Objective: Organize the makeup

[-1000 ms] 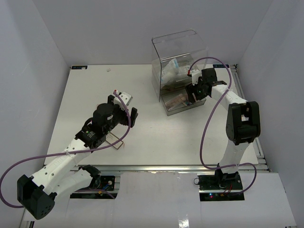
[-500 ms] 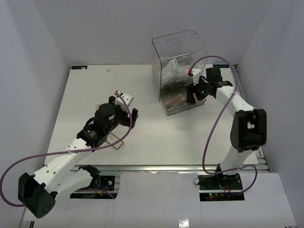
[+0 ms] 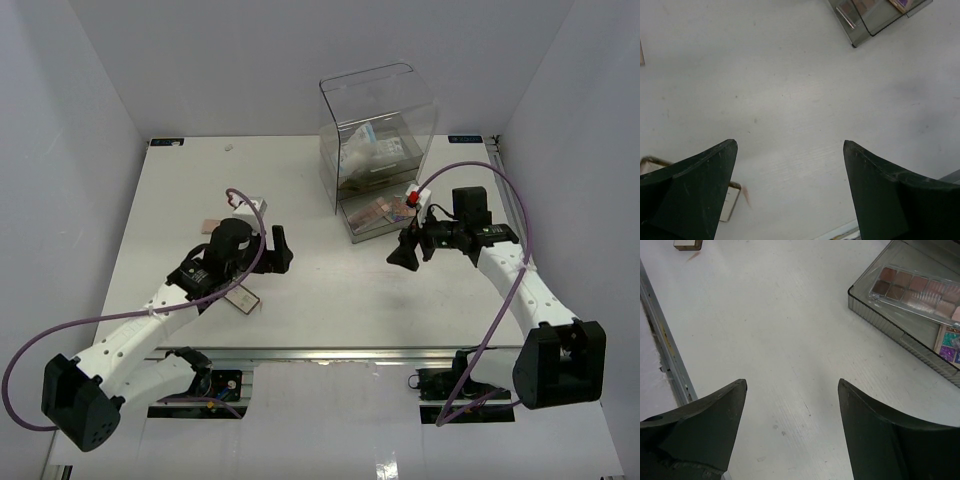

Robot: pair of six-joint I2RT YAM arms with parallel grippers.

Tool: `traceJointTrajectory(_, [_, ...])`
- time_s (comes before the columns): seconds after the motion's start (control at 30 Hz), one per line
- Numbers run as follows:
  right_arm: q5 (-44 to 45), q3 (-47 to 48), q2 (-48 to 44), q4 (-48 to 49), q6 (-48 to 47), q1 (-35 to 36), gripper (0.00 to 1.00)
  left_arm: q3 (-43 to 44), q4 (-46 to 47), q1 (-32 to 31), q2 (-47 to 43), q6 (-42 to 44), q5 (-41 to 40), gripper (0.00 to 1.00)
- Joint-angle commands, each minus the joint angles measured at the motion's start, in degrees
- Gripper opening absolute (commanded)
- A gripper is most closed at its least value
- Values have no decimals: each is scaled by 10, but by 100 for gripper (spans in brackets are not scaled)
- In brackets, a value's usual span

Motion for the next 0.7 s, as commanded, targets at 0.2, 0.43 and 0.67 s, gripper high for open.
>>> traceJointTrajectory(0.2, [-21, -7, -46, 26, 19, -6, 80, 13, -210, 68, -10, -318, -80, 96])
traceJointTrajectory(0.43, [-24, -14, -71, 30, 23, -12, 80, 28, -268, 152, 111, -386, -70, 97])
traceJointTrajectory(0.67, [-30, -16, -78, 31, 27, -18, 80, 37, -273, 168, 172, -431, -78, 98])
